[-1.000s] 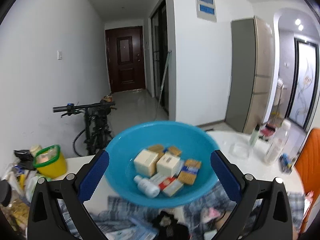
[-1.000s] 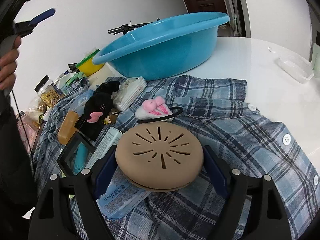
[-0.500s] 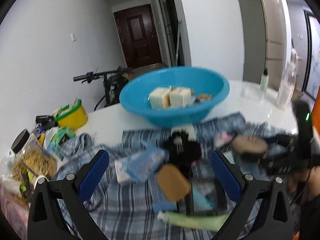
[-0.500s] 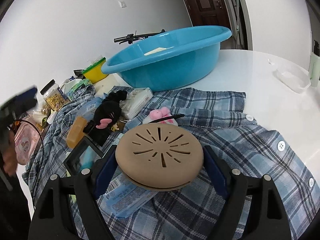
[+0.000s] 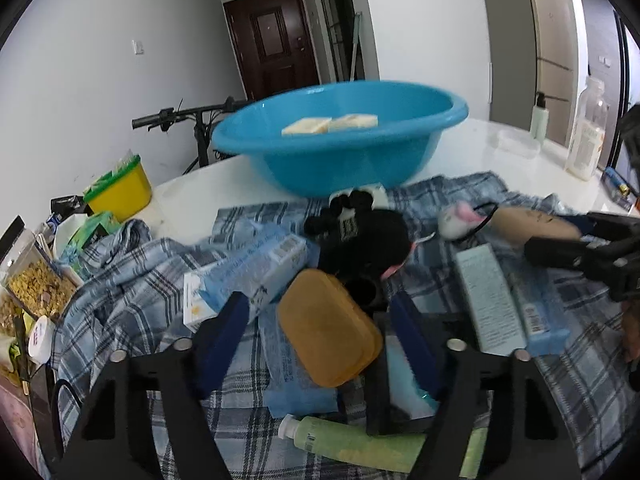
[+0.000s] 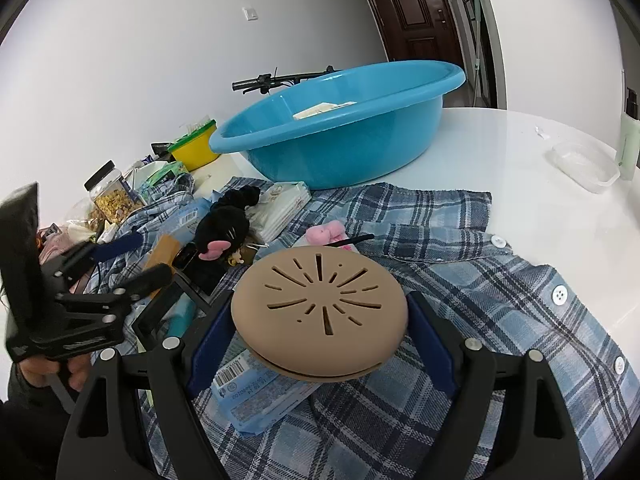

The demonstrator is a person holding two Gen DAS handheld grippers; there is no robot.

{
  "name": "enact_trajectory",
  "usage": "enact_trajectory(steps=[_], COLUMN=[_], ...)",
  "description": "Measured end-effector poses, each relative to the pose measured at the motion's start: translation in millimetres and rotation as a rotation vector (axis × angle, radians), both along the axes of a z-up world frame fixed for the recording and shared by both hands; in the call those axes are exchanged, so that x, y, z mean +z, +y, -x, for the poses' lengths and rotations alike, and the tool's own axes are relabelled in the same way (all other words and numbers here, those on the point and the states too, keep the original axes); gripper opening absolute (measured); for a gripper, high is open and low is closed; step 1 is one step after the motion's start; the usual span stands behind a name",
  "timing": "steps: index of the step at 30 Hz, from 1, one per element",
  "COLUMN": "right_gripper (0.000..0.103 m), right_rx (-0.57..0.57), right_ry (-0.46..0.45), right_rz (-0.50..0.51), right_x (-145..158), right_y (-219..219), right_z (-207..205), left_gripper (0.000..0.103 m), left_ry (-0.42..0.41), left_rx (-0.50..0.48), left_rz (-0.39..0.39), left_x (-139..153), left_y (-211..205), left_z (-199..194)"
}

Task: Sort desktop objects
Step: 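Grasp the tan round lid with the right tool while the left tool returns to the shirt, then grasp the orange soap box with the left tool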

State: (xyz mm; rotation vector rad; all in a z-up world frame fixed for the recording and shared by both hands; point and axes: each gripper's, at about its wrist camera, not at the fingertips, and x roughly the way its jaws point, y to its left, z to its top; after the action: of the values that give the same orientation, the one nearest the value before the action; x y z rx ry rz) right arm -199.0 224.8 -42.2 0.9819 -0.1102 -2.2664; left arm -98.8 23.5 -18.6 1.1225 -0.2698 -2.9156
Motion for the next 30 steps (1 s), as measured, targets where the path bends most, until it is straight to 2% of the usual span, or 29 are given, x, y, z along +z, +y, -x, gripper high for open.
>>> enact_trajectory(steps=[1,3,4,5,7,14,16,18,30], right_gripper=[0.082,0.083,0.083,0.082,0.083,0.083,0.083,0.082,0.082], right_rx=[-0.001,-0.001,-0.001,0.000,0.000,0.000,-0.003,-0.012,-0.033], right_ry=[-0.002,-0.003,-0.002,-0.003,-0.004,0.006,0.010,0.017,0.060], right_rz=[0.001,0.002,0.002,0.002,0.002,-0.005,-0.009,-0.015,-0.068], right_x=[0,-1,-1,-1,-1,0,0,1,4], right_y=[0,0,0,0,0,-1,-1,-1,-7], right_z=[0,0,0,0,0,-1,-2,-3,-12], left_gripper=[0.066,0.049,0.034,0.028,0.022,0.021,0.021,0.021,0.021], left_ry=[-0.003,0.007,0.006,0.006,0.027,0.101,0.141,0.185,0.164], left_rx=[0.003,0.002,0.005,0.004,0.007,0.005,0.019,0.040,0.043], left_rz=[0.000,-0.027,-0.048,-0.053,-0.071,-0.200,-0.198,-0.164,-0.197], left_x=[-4,-6,-7,-7,-7,3,7,11,10], left_y=[-1,-3,-5,-6,-8,-28,-29,-28,-34], left_z=[1,0,0,0,-3,-12,-17,-22,-19])
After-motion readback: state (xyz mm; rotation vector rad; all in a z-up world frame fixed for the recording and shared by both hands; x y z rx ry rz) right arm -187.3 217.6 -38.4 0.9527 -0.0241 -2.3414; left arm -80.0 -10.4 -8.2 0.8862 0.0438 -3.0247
